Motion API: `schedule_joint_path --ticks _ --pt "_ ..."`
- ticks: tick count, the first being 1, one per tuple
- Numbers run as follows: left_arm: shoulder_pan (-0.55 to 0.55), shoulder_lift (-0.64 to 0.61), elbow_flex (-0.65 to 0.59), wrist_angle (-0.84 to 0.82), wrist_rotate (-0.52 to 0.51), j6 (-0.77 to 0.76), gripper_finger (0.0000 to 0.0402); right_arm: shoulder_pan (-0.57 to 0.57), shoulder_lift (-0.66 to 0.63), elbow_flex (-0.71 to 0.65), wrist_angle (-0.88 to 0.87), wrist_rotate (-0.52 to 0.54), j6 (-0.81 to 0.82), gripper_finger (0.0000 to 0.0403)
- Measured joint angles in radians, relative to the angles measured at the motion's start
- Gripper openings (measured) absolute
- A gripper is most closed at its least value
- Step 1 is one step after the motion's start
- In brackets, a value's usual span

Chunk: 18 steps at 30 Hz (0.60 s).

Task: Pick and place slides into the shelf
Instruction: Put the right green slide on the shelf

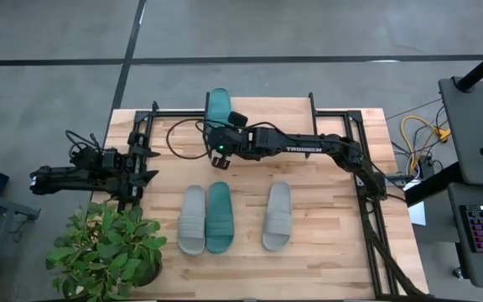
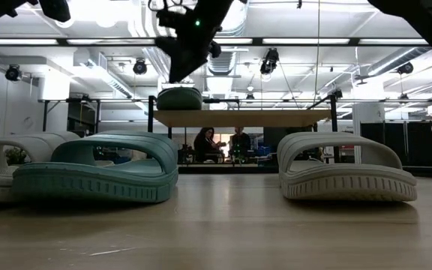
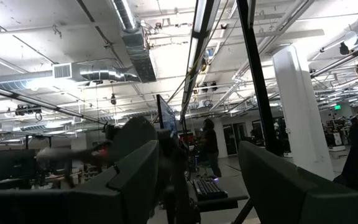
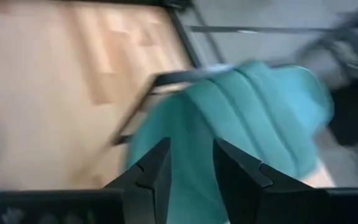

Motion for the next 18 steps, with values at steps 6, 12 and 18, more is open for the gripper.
schedule_joint_path --ticks 6,12,18 --pt "0.000 0.000 0.000 0.000 0.000 -0.006 0.0208 0.004 -0.020 0.001 -0.136 -0.197 -0.043 0.0084" --pt "0.000 0.000 0.000 0.000 0.000 -0.006 0.0208 0.022 -0.052 0.000 -0.195 -0.194 -0.045 0.0046" --pt "0.000 -0.001 0.000 0.000 0.001 -0.006 0.0208 0.024 -0.061 0.000 -0.317 -0.191 -0.052 0.0010"
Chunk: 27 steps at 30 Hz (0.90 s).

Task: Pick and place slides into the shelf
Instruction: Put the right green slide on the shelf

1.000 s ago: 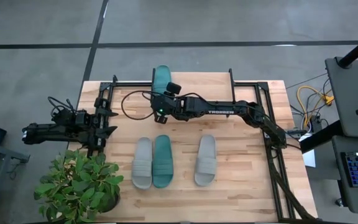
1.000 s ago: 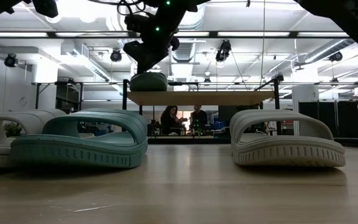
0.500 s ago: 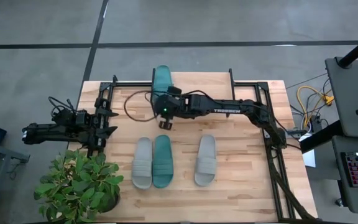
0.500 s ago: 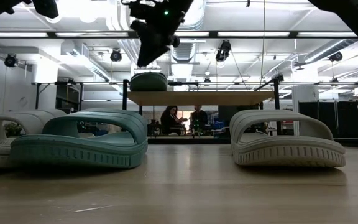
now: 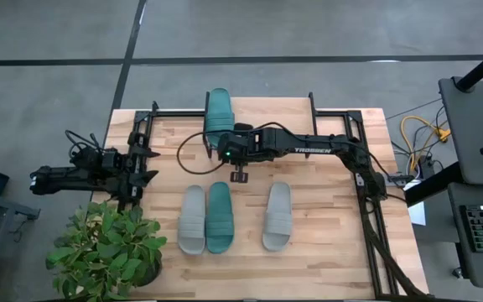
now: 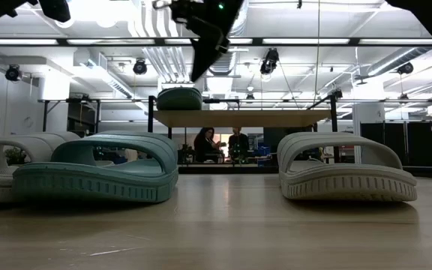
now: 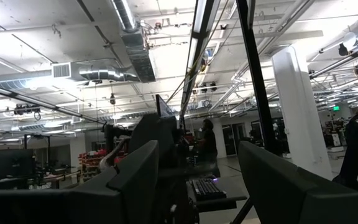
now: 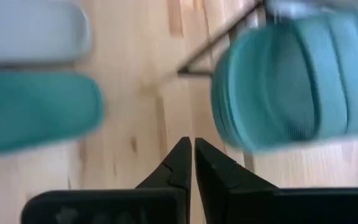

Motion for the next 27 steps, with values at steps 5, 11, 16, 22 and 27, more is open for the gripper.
schedule_joint_path --ticks 5,11,16,22,27 --pt "0.000 0.000 0.000 0.000 0.000 0.000 0.0208 -0.014 -0.002 -0.037 -0.067 0.106 0.037 0.0009" --pt "0.000 0.000 0.000 0.000 0.000 0.000 0.0208 -0.045 0.000 -0.084 0.004 0.096 0.039 0.0009" --pt "0.000 0.000 0.000 0.000 0.000 0.000 0.0208 -0.061 0.005 -0.088 0.029 0.096 0.039 0.0009" --pt "0.000 0.000 0.000 0.001 0.000 0.000 0.0208 -0.065 0.008 -0.089 0.085 0.095 0.031 0.0009" --pt "0.000 0.000 0.000 0.001 0.000 0.000 0.0208 -0.065 0.008 -0.092 0.096 0.093 0.032 0.0009"
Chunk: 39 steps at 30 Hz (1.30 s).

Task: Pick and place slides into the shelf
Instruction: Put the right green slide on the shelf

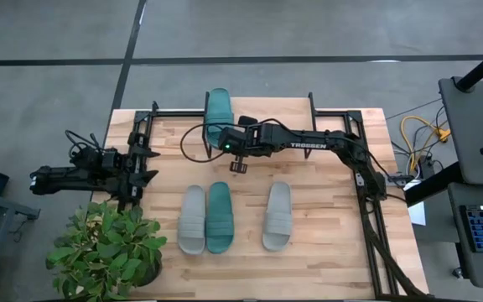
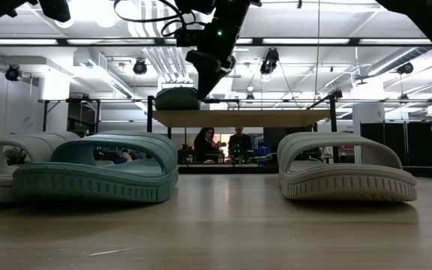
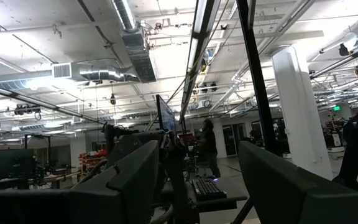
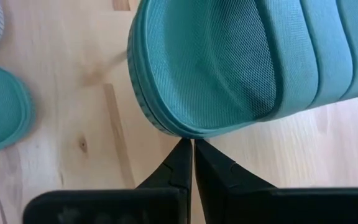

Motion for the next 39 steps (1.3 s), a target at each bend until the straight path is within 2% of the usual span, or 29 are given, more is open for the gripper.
schedule_joint_path --ticks 6,13,19,26,33,39 --pt "0.000 0.000 0.000 0.000 0.000 0.000 0.0208 -0.001 0.000 -0.002 0.002 -0.065 0.003 0.0009" --pt "0.000 0.000 0.000 0.000 0.000 0.000 0.0208 -0.001 0.000 -0.002 -0.020 -0.064 -0.006 0.0009" --pt "0.000 0.000 0.000 0.000 0.000 0.000 0.0208 -0.010 0.000 -0.002 -0.090 0.023 -0.015 0.0009" --pt "0.000 0.000 0.000 0.000 0.000 0.000 0.0208 -0.037 -0.001 -0.002 -0.067 0.115 -0.004 0.0009" --pt "0.000 0.000 0.000 0.000 0.000 0.000 0.0208 -0.103 -0.002 -0.002 0.029 0.101 -0.027 0.0009" --pt "0.000 0.000 0.000 0.000 0.000 0.006 0.0208 -0.145 -0.002 -0.002 0.101 -0.017 -0.035 0.0009"
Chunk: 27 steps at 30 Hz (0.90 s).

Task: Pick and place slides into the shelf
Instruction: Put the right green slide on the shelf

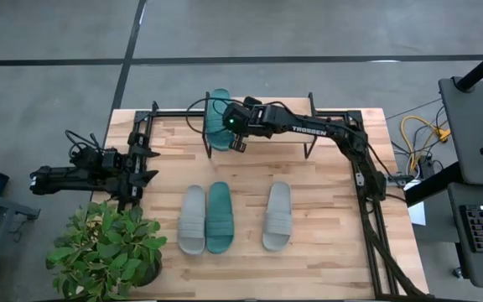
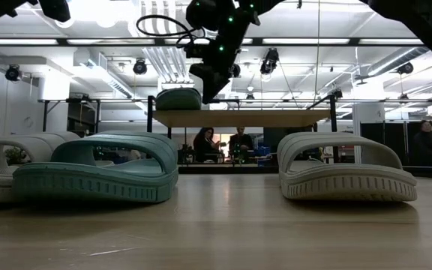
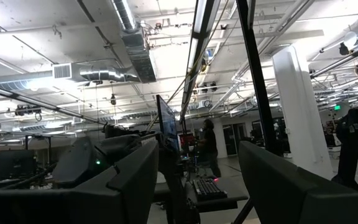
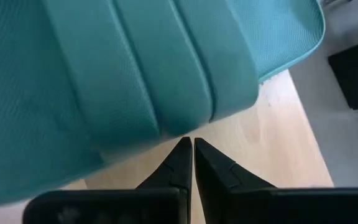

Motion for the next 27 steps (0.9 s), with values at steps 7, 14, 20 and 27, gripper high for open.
schedule_joint_path --ticks 7,14,20,27 --pt "0.000 0.000 0.000 0.000 0.000 0.001 0.0208 -0.004 0.000 -0.006 0.021 -0.005 -0.002 0.0009" --pt "0.000 0.000 0.000 0.000 0.000 0.001 0.0208 -0.006 0.000 -0.014 0.034 -0.033 -0.009 0.0009" --pt "0.000 0.000 0.000 0.000 0.000 0.001 0.0208 -0.006 0.002 -0.020 0.029 -0.029 -0.010 0.0009" --pt "0.000 0.000 0.000 0.000 0.000 0.001 0.0208 -0.005 -0.009 0.012 -0.048 0.084 -0.029 0.0009"
